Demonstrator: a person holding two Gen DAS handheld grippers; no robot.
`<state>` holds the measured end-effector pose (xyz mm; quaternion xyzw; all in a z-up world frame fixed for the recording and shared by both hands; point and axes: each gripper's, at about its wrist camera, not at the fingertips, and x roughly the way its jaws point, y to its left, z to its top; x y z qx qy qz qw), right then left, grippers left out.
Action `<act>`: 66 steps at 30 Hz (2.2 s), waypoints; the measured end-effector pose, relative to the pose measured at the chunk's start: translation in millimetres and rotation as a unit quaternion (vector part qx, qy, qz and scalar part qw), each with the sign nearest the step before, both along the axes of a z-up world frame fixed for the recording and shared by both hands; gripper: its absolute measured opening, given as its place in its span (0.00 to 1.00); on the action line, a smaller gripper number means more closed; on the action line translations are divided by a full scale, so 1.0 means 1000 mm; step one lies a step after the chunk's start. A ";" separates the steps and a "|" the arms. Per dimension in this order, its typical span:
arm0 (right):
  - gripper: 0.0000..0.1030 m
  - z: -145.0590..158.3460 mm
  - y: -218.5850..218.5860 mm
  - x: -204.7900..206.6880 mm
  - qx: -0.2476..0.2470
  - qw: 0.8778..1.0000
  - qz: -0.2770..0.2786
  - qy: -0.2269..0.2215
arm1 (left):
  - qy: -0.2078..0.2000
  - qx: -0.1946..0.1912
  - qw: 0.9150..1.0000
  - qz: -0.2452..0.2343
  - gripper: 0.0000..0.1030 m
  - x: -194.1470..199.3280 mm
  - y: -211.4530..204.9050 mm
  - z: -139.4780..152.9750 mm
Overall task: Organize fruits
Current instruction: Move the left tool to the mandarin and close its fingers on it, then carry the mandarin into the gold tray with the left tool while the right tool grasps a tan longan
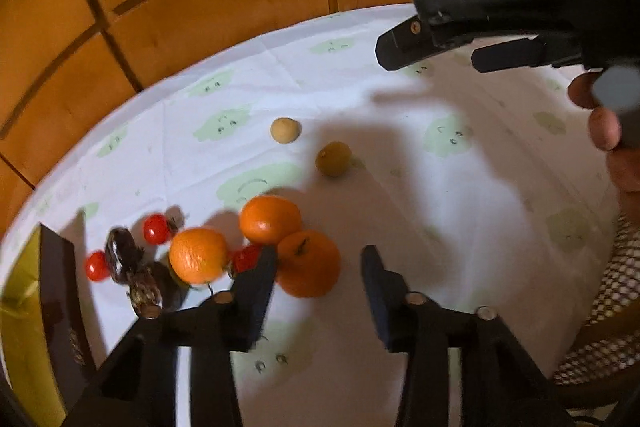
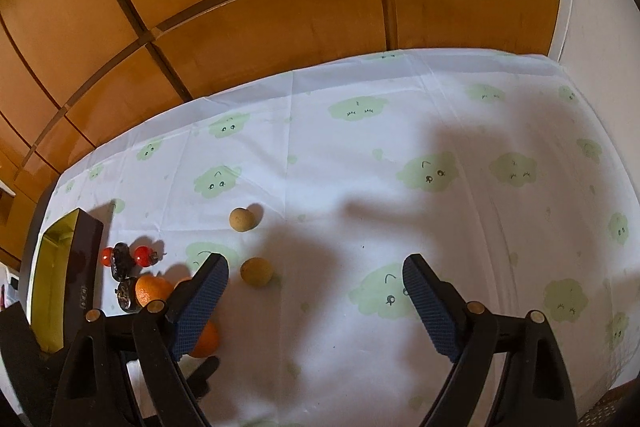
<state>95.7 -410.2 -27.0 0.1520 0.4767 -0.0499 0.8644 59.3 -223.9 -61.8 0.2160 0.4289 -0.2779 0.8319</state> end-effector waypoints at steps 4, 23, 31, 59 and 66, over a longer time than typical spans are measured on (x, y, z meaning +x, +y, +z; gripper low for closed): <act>0.88 -0.001 -0.002 0.000 0.004 1.000 -0.006 0.002 | 0.000 0.009 1.000 -0.002 0.45 0.005 -0.003 -0.009; 0.61 -0.025 0.009 0.008 0.014 0.998 0.020 0.065 | 0.008 -0.095 0.995 0.043 0.38 -0.036 0.097 -0.004; 0.44 -0.041 0.027 0.030 0.066 0.993 0.038 0.090 | 0.011 -0.110 0.992 0.066 0.39 -0.036 0.114 -0.013; 0.27 -0.070 0.059 0.063 -0.004 0.990 0.104 0.094 | -0.034 -0.240 0.954 0.177 0.38 -0.012 0.227 0.096; 0.27 -0.069 0.065 0.060 -0.018 0.989 0.114 0.095 | -0.009 -0.225 0.931 0.287 0.38 0.052 0.290 0.082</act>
